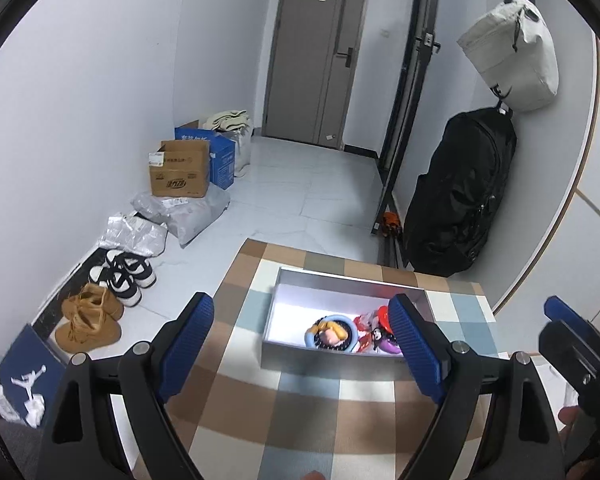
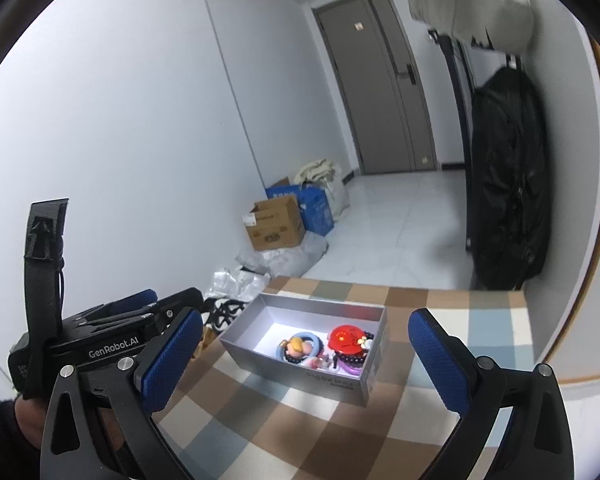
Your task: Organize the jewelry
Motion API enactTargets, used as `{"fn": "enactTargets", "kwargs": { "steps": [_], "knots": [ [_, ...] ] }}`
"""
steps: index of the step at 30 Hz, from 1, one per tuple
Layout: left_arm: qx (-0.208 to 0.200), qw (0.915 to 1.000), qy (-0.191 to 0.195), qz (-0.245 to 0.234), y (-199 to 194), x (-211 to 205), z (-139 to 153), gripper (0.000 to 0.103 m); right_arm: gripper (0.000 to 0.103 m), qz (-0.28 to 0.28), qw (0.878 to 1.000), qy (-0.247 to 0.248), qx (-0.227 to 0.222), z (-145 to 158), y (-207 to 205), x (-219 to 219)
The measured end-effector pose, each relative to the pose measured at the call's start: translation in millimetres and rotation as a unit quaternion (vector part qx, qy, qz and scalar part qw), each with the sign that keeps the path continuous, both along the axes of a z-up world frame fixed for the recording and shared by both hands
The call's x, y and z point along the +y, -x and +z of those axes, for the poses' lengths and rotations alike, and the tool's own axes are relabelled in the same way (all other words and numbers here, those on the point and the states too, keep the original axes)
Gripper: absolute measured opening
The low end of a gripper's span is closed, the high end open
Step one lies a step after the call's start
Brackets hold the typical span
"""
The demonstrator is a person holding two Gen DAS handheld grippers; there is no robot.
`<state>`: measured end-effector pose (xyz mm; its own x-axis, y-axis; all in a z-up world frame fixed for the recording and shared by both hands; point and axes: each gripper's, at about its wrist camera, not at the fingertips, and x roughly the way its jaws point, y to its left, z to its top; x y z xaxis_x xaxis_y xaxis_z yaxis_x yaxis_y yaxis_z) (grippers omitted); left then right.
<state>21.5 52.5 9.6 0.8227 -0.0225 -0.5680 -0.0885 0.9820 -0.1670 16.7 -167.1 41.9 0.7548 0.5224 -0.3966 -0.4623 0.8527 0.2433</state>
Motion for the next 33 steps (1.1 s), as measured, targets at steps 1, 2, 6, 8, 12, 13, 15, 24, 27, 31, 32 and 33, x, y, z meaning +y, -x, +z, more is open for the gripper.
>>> {"fn": "enactTargets", "kwargs": {
  "steps": [1,2,6,8,12,13,15,24,27,31,32,33],
  "knots": [
    [-0.005,1.0000,-0.002,0.002,5.6,0.1,-1.9,0.086,0.103,-0.002,1.000,0.001,-0.008,-0.8,4.5,-1.6],
    [-0.010,0.9999,-0.010,0.006,10.5,-0.5,-4.9,0.086,0.103,-0.007,1.000,0.002,-0.015,-3.2,10.3,-4.0],
    [-0.017,0.9989,-0.043,0.011,21.8,-4.3,-17.2,0.086,0.103,-0.021,1.000,0.000,-0.018,-15.7,27.0,-12.5],
    [-0.018,0.9987,-0.046,0.009,21.9,-6.3,-20.8,0.086,0.103,-0.026,1.000,0.009,-0.011,-25.2,30.7,-14.9],
    [-0.020,0.9983,-0.054,0.011,19.2,-10.9,-22.1,0.086,0.103,-0.028,0.999,0.018,0.003,-34.4,29.1,-14.9],
    [-0.018,0.9984,-0.053,0.011,19.3,-10.8,-22.9,0.086,0.103,-0.029,0.999,0.020,0.001,-35.2,28.8,-15.1],
    [-0.017,0.9984,-0.053,0.011,19.9,-11.0,-24.0,0.086,0.103,-0.030,0.999,0.021,0.001,-37.8,28.2,-16.4],
    [-0.018,0.9986,-0.050,0.003,25.4,-12.5,-24.2,0.086,0.103,-0.034,0.999,0.029,0.014,-45.3,23.8,-12.5],
    [-0.020,0.9985,-0.051,0.000,26.7,-13.6,-23.0,0.086,0.103,-0.030,0.999,0.032,0.014,-46.5,24.4,-10.6],
    [-0.024,0.9985,-0.050,-0.007,28.1,-15.9,-22.1,0.086,0.103,-0.026,0.999,0.035,0.015,-46.9,24.7,-8.5],
    [-0.023,0.9985,-0.050,-0.007,28.0,-16.2,-22.3,0.086,0.103,-0.025,0.999,0.036,0.014,-47.0,25.0,-8.1],
    [-0.022,0.9984,-0.051,-0.006,28.1,-16.8,-22.2,0.086,0.103,-0.025,0.999,0.037,0.014,-47.4,24.7,-7.6]
  ]
}}
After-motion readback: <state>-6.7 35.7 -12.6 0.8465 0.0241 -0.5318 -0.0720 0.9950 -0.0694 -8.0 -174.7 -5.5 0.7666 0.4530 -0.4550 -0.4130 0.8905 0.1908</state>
